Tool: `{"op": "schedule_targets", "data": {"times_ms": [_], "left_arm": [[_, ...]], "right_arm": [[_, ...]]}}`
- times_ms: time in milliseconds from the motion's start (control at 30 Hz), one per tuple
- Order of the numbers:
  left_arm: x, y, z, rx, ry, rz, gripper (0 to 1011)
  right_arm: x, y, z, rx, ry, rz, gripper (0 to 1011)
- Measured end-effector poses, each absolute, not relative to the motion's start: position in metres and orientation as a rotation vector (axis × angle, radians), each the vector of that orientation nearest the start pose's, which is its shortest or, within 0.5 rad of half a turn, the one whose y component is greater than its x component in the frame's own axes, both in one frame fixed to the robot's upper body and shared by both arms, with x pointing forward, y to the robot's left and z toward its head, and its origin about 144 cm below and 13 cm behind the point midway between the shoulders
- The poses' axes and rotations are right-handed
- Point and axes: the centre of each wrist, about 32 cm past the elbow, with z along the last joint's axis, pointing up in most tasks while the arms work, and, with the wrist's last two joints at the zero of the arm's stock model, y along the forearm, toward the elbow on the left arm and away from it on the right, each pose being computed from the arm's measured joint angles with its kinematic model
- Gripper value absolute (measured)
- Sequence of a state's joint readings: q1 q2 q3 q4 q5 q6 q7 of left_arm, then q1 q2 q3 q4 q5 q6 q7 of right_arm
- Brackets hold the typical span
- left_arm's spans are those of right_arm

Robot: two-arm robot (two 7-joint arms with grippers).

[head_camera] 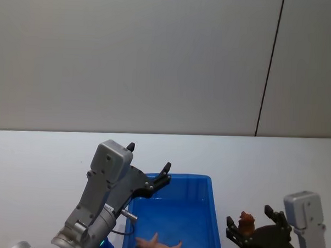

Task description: Pick up the two dolls from the table and place them into the box.

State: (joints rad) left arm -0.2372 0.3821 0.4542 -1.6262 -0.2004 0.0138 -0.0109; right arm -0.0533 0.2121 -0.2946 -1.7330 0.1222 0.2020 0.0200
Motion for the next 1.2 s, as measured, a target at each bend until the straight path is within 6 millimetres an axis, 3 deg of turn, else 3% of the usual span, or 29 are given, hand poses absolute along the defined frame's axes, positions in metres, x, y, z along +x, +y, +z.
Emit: {"op": "schedule_targets", "data": {"times_ms": [800,1200], "left_arm": [[0.492,0.198,1.204,0.061,-0.268,1.124,1001],[0.492,0.198,1.204,0.061,-0.268,1.124,1001]], "right_arm": [[0.426,-0.187,1.13,-0.232,0.142,-1.259,998],[0.429,-0.184,1.121,-0.24,0.172,-1.255,729]]}}
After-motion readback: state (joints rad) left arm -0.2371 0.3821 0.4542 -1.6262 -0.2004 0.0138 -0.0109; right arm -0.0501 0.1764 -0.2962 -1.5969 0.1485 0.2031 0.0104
